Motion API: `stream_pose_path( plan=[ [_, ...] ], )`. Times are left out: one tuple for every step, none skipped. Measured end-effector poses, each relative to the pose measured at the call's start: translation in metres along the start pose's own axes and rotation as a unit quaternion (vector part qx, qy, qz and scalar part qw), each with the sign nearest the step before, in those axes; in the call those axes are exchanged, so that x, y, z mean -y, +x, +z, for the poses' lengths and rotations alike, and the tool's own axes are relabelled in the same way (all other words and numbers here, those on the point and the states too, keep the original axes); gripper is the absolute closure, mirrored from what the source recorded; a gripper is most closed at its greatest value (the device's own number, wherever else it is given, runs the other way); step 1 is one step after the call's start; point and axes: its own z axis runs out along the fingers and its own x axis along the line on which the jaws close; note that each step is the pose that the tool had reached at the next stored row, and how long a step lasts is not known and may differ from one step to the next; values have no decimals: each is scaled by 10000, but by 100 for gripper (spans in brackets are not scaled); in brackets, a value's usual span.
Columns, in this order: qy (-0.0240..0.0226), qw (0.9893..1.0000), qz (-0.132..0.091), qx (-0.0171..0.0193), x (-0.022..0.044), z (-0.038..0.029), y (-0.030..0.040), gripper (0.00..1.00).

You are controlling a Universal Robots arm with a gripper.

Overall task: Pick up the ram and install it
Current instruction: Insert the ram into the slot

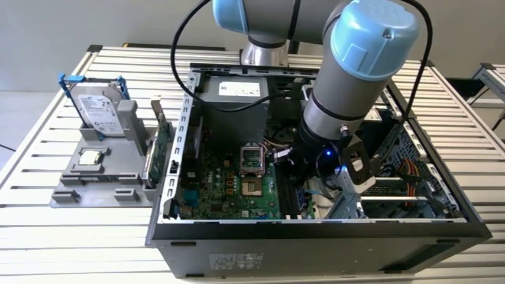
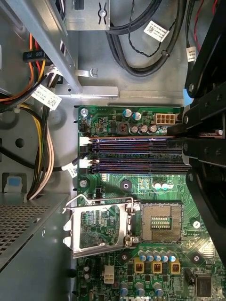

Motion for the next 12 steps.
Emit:
stream_pose_path(
  plan=[
    [0,10000,1,0,0,0,1,100],
    [0,10000,1,0,0,-1,1,100],
    [3,10000,1,0,-2,-5,1,100],
    [2,10000,1,0,-2,-5,1,100],
    [2,10000,2,0,-2,-5,4,100],
    [1,10000,3,1,-2,-5,6,100],
    [2,10000,3,1,-2,-5,8,100],
    [2,10000,6,1,-2,-5,12,100],
    [2,10000,8,1,-2,-6,14,100],
    [2,10000,11,1,-3,-6,20,100],
    [2,10000,12,2,-3,-6,21,100],
    [2,10000,12,3,-4,-5,22,100]
  ],
)
